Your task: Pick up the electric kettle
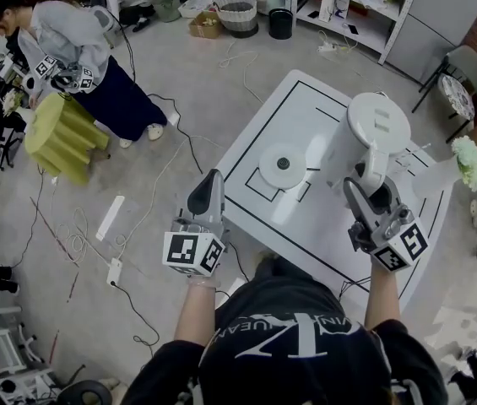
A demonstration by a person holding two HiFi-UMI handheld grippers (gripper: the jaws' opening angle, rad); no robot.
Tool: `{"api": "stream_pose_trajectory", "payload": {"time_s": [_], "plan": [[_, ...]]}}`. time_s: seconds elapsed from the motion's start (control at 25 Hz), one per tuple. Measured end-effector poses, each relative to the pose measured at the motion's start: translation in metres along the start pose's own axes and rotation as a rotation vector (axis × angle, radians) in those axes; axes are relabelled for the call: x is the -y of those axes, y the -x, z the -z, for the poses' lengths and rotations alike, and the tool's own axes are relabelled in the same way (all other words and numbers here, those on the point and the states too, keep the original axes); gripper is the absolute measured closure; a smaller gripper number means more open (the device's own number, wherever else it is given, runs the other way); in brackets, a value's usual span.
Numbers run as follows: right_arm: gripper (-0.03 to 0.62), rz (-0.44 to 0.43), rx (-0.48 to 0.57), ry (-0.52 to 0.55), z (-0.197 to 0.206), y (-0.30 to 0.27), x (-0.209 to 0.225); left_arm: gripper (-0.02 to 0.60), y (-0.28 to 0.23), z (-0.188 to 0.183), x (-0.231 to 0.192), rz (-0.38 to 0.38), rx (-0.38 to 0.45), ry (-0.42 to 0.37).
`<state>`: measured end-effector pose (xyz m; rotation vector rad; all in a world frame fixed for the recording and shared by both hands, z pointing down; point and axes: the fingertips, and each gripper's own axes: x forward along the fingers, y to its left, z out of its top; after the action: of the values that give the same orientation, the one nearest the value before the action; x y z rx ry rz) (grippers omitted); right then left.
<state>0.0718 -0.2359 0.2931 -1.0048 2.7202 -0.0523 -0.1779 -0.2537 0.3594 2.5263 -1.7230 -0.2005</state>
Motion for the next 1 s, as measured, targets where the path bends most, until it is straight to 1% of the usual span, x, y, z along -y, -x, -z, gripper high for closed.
{"api": "stream_pose_trajectory", "payload": {"time_s": [0.16,0.36,1.0], "plan": [[0.444,-0.005,0.01,-0.013,-0.003,-0.003,-0.003,0.571,-0.001,0.001,-0.001,0.001,-0.001,0.001],[0.444,0.014,-0.015,0.005,0.005,0.003,0.006,0.571,-0.001,0.003,-0.001,-0.001,-0.006,0.004],[0.444,0.008,-0.017,-0.009,0.015,0.006,0.014,0.571,-0.007,0.019,0.0,-0.002,-0.029,0.013]]}}
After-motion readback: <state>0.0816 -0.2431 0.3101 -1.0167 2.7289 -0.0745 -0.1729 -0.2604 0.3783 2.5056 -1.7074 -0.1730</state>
